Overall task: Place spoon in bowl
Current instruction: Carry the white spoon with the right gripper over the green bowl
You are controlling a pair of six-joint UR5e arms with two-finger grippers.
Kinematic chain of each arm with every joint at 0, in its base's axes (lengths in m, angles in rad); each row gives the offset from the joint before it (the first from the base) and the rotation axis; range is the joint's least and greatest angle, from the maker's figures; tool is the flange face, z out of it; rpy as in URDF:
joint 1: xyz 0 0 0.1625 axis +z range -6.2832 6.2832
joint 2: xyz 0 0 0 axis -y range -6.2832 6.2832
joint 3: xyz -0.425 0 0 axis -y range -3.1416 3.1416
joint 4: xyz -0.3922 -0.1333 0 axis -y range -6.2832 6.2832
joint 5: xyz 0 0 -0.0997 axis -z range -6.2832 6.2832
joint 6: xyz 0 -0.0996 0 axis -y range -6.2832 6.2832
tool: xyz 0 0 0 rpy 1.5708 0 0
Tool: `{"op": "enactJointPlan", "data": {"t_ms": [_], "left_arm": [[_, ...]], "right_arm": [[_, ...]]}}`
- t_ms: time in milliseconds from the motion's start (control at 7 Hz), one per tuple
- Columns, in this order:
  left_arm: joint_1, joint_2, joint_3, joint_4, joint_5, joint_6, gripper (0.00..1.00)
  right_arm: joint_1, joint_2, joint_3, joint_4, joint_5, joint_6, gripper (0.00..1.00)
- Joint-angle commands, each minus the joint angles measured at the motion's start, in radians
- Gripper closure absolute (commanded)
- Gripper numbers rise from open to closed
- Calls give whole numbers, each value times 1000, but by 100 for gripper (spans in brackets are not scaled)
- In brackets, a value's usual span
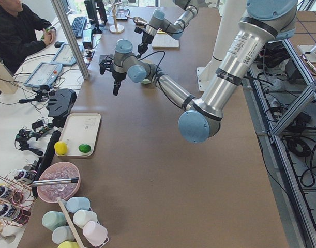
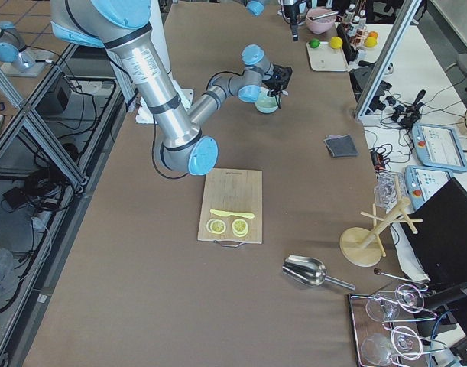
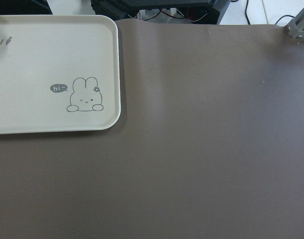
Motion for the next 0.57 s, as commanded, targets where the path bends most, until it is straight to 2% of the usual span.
{"op": "enactJointPlan", "data": {"t_ms": [0,429], "left_arm": [[-6,15,0,0,-1,0,2],[-6,45,2,-35,-1,-2,2]], "right_arm": [[-90,5,-74,107,-137,9,100],[-72,-3,-76,107,-137,-46,100]]}}
